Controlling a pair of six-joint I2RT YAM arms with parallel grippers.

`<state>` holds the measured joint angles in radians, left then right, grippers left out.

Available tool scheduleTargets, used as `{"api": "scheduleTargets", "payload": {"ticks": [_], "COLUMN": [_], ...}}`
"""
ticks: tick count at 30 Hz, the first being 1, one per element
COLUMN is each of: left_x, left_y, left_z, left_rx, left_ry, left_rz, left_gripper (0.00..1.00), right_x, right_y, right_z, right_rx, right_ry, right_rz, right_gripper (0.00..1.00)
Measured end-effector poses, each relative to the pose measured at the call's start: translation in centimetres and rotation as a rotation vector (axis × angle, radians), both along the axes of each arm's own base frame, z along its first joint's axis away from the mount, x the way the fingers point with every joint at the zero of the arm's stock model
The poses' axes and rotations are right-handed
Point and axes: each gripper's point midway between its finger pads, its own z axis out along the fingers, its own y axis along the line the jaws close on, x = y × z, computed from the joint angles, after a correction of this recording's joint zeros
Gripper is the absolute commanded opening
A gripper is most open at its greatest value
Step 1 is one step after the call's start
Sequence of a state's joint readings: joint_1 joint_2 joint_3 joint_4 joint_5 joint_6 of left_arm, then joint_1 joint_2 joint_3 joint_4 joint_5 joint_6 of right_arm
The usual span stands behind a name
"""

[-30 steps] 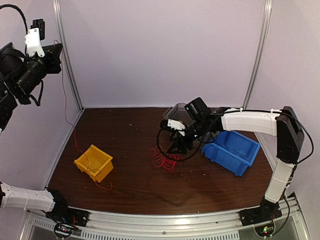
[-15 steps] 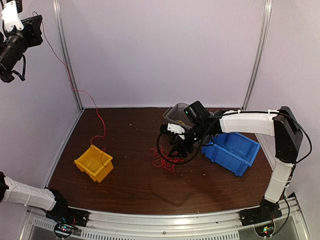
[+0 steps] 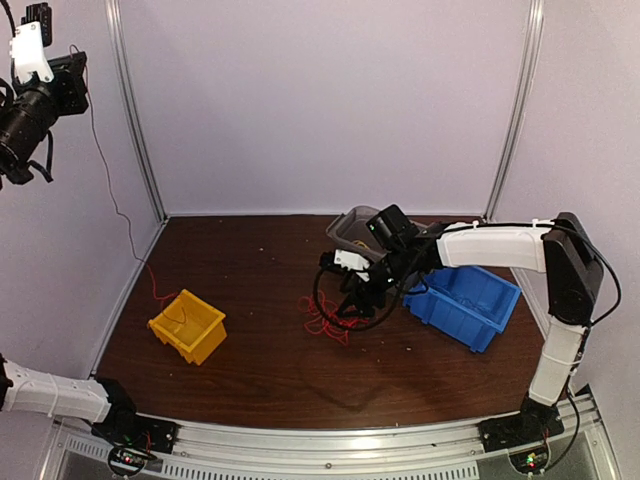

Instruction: Untangle the cables

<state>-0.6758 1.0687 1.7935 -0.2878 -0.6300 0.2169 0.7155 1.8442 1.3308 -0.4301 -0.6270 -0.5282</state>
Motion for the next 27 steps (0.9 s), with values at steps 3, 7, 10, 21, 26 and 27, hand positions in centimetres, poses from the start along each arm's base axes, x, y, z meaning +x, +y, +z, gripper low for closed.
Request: {"api": "scheduleTargets", "payload": {"ticks": [3, 7, 10, 21, 26, 27], "left_x": [0.2, 0.9, 1.7, 2.0, 2.4, 2.5], "left_y": [-0.1, -0.9, -1.8, -3.4, -4.7, -4.9], "left_z": [-2.5, -6.6, -10.8, -23.5, -31.2, -33.0], "left_rx": [-0.003, -0.015, -0.023, -0.110, -0.147, -0.149], "left_ry": [0.041, 0.119, 0.201, 0.442, 0.587, 0.623], "left_rz": [-0.011, -0.041, -0.072, -0.163, -0.187, -0.187], "left_gripper": [0.00, 0.00, 0.00, 0.00, 0.00, 0.00], "right_x": [0.0, 0.0, 0.0, 0.0, -0.1, -0.1], "right_y": [0.0, 0.0, 0.0, 0.0, 0.0, 0.0], "right_z": [-0.1, -0.1, -0.1, -1.1, -1.2, -1.1], "right_rx": [-0.001, -0.001, -0.002, -0.015, -0.015, -0.014], "right_ry": [0.001, 0.002, 0.002, 0.020, 0.024, 0.025], "right_rz": [0.000, 0.000, 0.000, 0.001, 0.003, 0.004], "right_gripper": [0.73, 0.72, 0.72, 0.72, 0.72, 0.72]}}
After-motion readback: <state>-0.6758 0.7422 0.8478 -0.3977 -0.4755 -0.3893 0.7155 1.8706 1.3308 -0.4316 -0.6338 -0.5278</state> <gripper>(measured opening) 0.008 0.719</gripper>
